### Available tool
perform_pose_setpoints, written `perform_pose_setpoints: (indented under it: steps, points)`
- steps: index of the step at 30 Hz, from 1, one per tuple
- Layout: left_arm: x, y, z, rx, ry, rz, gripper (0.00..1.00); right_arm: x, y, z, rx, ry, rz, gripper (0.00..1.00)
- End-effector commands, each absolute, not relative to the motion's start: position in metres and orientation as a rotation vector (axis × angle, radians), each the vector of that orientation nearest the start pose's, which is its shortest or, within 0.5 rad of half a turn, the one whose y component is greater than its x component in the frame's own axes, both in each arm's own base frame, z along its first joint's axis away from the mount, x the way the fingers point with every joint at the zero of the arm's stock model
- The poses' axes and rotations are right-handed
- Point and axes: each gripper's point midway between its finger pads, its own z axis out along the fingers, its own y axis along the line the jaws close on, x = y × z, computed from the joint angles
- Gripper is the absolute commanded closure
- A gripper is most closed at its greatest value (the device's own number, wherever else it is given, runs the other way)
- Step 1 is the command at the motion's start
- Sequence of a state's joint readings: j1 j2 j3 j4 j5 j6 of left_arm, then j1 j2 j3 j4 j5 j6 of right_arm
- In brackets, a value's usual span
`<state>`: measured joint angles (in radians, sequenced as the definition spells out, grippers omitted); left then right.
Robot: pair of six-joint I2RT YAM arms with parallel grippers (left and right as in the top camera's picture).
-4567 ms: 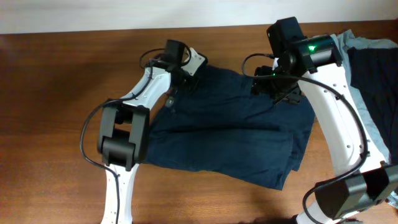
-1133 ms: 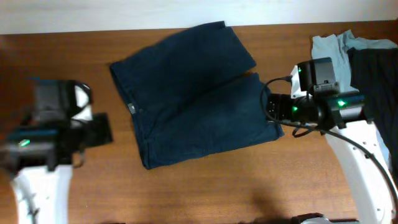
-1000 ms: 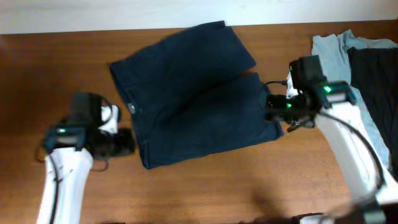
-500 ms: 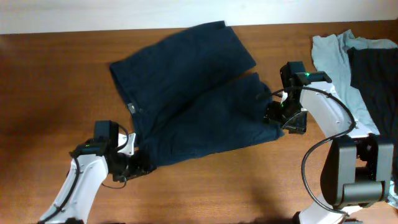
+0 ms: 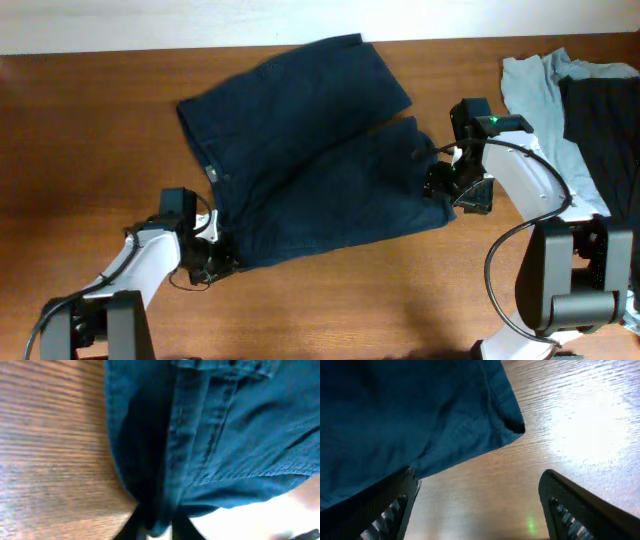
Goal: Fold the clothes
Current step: 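Grasp the lower corners of the shorts with left and right grippers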
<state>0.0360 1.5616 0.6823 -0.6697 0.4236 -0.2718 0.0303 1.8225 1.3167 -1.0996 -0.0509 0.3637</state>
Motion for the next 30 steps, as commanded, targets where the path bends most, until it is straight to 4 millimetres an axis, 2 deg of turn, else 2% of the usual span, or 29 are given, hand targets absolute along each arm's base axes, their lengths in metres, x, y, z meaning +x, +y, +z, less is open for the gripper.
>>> perform_pose_setpoints:
  steps: [1, 8, 12, 15, 17, 18, 20, 26, 29, 30]
  points:
    - [0.223, -0.059, -0.009, -0.484, 3.089, -0.630, 0.99, 0.319, 0.016, 0.055, 0.551, 3.146, 0.061, 0.21]
    - [0.225, -0.058, 0.000, -0.457, 3.109, -0.624, 0.99, 0.315, 0.017, 0.049, 0.464, 3.180, 0.065, 0.21]
    - [0.225, -0.058, 0.000, -0.458, 3.110, -0.624, 0.99, 0.305, 0.025, 0.027, 0.465, 3.193, 0.140, 0.31]
    - [0.225, -0.058, 0.000, -0.450, 3.110, -0.624, 0.99, 0.300, 0.031, 0.008, 0.488, 3.177, 0.199, 0.42]
    - [0.225, -0.058, 0.000, -0.445, 3.110, -0.624, 0.99, 0.298, 0.030, 0.000, 0.563, 3.158, 0.194, 0.42]
    - [0.225, -0.058, 0.000, -0.440, 3.110, -0.624, 1.00, 0.297, 0.028, -0.002, 0.591, 3.152, 0.171, 0.42]
    - [0.224, -0.058, 0.000, -0.430, 3.113, -0.624, 0.99, 0.296, 0.010, -0.006, 0.684, 3.116, 0.011, 0.42]
    - [0.223, -0.058, 0.000, -0.426, 3.118, -0.624, 0.99, 0.298, 0.003, -0.006, 0.705, 3.090, -0.053, 0.41]
    - [0.222, -0.058, 0.001, -0.408, 3.125, -0.624, 0.99, 0.300, -0.007, -0.006, 0.721, 3.063, -0.144, 0.53]
    - [0.222, -0.058, 0.000, -0.404, 3.125, -0.623, 0.99, 0.300, -0.009, -0.005, 0.720, 3.057, -0.160, 0.64]
